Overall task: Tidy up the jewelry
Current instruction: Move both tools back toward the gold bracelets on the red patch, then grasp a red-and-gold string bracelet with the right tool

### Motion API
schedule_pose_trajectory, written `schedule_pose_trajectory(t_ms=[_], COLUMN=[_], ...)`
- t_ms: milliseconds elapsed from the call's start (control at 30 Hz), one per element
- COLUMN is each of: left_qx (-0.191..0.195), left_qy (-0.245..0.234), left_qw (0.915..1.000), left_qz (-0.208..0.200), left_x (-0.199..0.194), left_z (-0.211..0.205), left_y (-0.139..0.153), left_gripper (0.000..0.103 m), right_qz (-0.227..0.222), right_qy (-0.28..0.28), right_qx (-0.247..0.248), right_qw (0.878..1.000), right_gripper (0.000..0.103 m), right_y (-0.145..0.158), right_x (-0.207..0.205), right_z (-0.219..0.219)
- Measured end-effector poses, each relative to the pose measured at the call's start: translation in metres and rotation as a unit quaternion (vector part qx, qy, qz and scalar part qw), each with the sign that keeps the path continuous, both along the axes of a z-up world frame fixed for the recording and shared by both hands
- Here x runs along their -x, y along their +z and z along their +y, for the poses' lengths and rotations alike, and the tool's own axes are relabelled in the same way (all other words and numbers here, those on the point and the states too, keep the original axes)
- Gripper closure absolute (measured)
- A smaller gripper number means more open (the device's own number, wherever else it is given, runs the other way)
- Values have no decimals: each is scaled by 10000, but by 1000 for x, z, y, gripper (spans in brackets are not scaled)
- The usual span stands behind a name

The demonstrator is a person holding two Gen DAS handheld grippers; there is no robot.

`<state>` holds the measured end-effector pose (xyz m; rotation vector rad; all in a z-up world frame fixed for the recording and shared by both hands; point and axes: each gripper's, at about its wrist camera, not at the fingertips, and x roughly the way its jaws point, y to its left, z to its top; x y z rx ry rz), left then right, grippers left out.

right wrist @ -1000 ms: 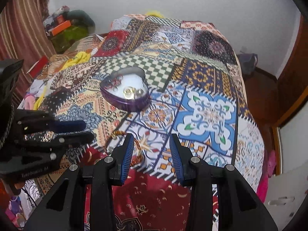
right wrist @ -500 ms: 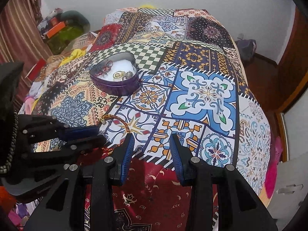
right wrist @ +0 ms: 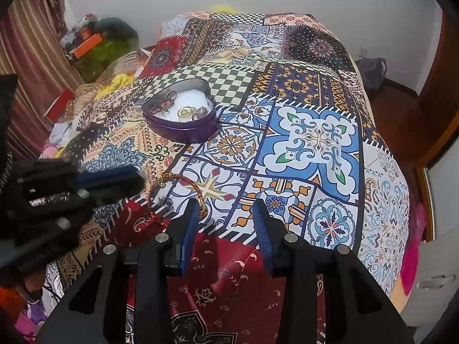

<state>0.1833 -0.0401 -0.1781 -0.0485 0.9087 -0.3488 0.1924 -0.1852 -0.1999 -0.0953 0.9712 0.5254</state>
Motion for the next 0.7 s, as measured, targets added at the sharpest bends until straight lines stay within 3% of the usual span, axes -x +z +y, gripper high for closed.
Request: schedule_pose_trajectory(t_ms=[167, 367, 700], left_qx=[4, -82, 21], left_qy=[268, 520, 784], left_qw=[9995, 9986, 9969], left_qz=[-171, -34, -79], left_x=[6, 10, 18], left_z=[20, 40, 63], left_y=[12, 1, -3], left_gripper=[98, 98, 98], right_qz=[64, 276, 58], right_qy=[6, 94, 451], right_qx=[-51, 8, 286], right_qw=[10000, 9996, 9986], right_gripper=[68, 68, 68], right_y=[-2, -16, -8], right_x=[1, 4, 4], right_z=[5, 23, 53])
